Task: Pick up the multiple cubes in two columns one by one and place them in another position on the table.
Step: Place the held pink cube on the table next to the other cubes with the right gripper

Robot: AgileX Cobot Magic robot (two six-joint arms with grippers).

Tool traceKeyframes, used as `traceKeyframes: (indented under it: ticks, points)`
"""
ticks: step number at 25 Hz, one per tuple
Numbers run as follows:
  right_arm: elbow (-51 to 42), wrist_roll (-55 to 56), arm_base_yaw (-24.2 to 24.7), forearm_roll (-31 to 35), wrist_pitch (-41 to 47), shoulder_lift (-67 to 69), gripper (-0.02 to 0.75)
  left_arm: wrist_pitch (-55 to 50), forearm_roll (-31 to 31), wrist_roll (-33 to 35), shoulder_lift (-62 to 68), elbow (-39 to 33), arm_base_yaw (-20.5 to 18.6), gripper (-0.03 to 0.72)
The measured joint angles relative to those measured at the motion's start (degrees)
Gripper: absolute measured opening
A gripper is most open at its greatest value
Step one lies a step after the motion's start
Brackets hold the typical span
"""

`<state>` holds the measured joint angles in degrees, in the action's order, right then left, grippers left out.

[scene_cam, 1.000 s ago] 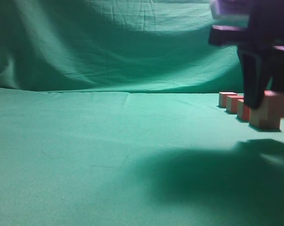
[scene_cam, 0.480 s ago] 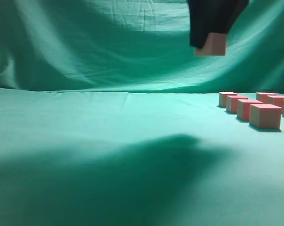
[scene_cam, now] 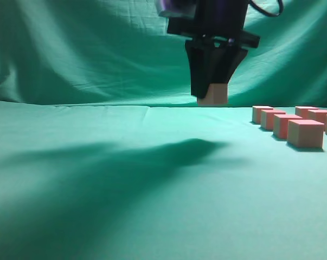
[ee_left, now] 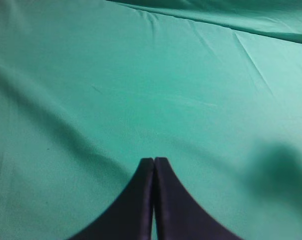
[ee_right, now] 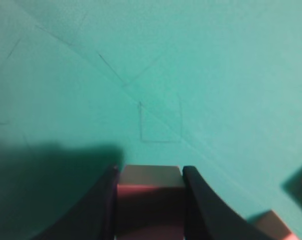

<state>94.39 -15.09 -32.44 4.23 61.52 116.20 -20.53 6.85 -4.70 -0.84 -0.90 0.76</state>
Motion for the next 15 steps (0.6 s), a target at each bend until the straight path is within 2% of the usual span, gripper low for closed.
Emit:
traceKeyframes:
  ticks: [15]
  points:
    - [2.42, -3.81, -0.32, 0.66, -5.49, 6.43, 0.258, 0.00, 0.00, 0.00, 0.00, 0.00, 0.00, 0.000]
